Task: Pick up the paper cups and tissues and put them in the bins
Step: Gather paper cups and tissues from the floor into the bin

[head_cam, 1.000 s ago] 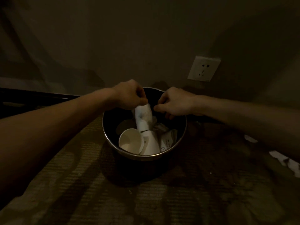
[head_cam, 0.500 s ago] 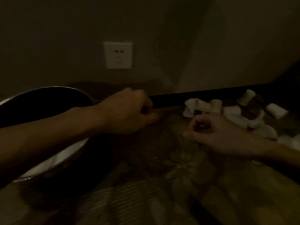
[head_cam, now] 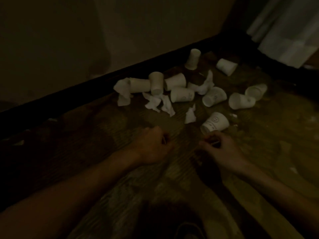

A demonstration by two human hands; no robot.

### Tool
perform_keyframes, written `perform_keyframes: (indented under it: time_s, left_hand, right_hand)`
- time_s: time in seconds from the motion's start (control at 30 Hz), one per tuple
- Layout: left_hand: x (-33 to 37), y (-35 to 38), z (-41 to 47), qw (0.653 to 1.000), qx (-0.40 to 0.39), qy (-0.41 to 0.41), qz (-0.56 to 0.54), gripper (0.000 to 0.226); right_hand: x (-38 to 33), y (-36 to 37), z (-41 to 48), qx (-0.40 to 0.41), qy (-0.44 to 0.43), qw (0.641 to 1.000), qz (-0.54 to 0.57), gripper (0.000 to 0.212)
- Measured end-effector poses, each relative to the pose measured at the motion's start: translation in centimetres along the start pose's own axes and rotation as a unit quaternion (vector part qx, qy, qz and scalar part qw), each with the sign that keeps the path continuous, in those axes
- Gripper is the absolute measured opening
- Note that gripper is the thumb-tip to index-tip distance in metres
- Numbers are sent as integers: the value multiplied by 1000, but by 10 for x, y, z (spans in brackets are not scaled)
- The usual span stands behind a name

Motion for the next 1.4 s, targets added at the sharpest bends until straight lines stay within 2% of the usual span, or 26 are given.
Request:
perform_keyframes:
  time_s: [0.1, 0.2, 0.33, 0.47, 0.63, 0.77, 0.83, 0.87, 0.93, 0.97, 1.07, 1.2, 1.23, 1.33, 1.4]
  left_hand:
    - [13, 33, 36, 994, -20, -38, -103, 13]
    - [21, 55, 67, 980, -23, -79, -182, 26]
    - [39, 79, 93, 970, -20, -84, -227, 37]
    - [43, 102, 109, 960, -46, -97, -257, 51]
    - [33, 118, 119, 936, -70, -146, -312, 55]
    - [30, 115, 122, 920, -37, -136, -367, 47]
    - [27, 112, 121, 909, -13, -141, -393, 47]
    - [25, 110, 119, 903, -2, -146, -403, 49]
    - [20, 104, 115, 898, 21, -148, -413, 56]
    - [18, 100, 112, 898, 24, -147, -414, 64]
    - [7, 92, 100, 900, 21, -153, -407, 95]
    - [-7, 95, 89, 904, -8, -185, -386, 103]
    - [-10, 96, 87, 903, -14, -195, -382, 100]
    - [-13, 96, 85, 898, -16, -193, -395, 66]
    - [-14, 92, 84, 892, 4, -199, -406, 59]
  right_hand:
    - [43, -23, 15, 94, 78, 989, 81, 37]
    - [81, -38, 30, 149, 137, 974, 100, 60]
    - [105, -41, 47, 154, 166, 962, 150, 77]
    - [116, -43, 61, 139, 168, 963, 160, 76]
    - [133, -38, 75, 95, 207, 964, 141, 70]
    - [132, -25, 74, 78, 190, 967, 152, 62]
    - [123, -12, 67, 42, 191, 963, 188, 53]
    - [117, -5, 64, 19, 184, 962, 199, 40]
    - [102, 10, 57, -34, 151, 969, 194, 14]
    - [94, 17, 53, -55, 133, 971, 192, 10]
    - [74, 34, 41, -96, 96, 971, 197, 11]
    - [58, 51, 36, -152, 60, 964, 209, 17]
    - [57, 53, 38, -164, 51, 964, 205, 20]
    - [53, 54, 50, -211, 24, 958, 194, 26]
    - [53, 54, 63, -234, 27, 950, 204, 32]
Point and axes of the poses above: each hand's wrist, its own z-axis towards the middle knuckle, its own y-axis out of the palm, x = y × z, the point moved 8 cm from there along z, towards the middle knuckle, and after that the axes turned 14 degrees about -y, right-handed, at the moved point
